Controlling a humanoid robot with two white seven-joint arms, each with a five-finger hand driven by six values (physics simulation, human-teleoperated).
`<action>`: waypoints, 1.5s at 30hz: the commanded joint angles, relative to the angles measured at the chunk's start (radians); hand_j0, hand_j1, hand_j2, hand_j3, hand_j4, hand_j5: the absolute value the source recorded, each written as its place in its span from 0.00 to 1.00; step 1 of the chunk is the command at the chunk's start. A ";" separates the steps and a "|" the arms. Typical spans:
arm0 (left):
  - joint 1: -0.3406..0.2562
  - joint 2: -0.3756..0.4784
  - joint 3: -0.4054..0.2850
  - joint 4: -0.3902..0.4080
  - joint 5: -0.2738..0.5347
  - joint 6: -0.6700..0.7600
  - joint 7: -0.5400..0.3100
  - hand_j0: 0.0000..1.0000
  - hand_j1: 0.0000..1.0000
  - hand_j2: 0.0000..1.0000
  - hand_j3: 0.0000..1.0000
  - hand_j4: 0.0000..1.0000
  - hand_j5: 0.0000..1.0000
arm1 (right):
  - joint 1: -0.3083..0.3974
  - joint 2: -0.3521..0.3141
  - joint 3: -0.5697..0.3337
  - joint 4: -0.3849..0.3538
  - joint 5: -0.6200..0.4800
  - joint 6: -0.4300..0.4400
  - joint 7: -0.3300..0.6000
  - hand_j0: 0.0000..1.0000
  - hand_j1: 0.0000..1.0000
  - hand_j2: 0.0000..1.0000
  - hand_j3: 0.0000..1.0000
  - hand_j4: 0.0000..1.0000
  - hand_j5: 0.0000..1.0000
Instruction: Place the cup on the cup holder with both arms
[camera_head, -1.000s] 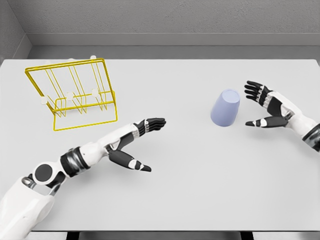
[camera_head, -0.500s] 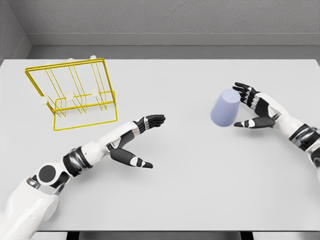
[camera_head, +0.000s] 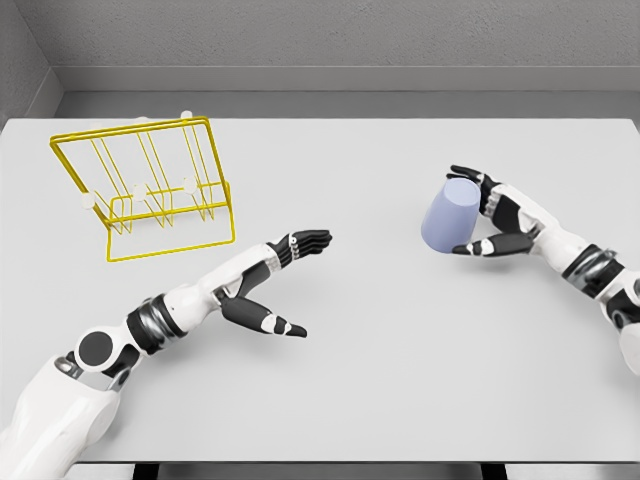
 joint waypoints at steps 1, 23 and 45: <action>0.000 0.000 0.000 -0.001 0.007 0.000 0.000 1.00 1.00 1.00 1.00 1.00 1.00 | 0.000 0.000 0.009 -0.002 -0.006 -0.001 0.000 1.00 1.00 1.00 1.00 1.00 1.00; 0.002 0.006 0.000 -0.002 0.008 0.000 0.000 1.00 1.00 1.00 1.00 1.00 1.00 | -0.017 0.034 0.038 0.010 -0.003 0.007 0.000 0.64 0.64 0.64 0.64 0.64 0.64; 0.002 0.009 0.000 -0.001 0.008 0.000 0.000 1.00 1.00 1.00 1.00 1.00 1.00 | -0.066 -0.017 0.044 -0.143 -0.004 -0.024 0.000 0.64 0.64 0.64 0.64 0.64 0.64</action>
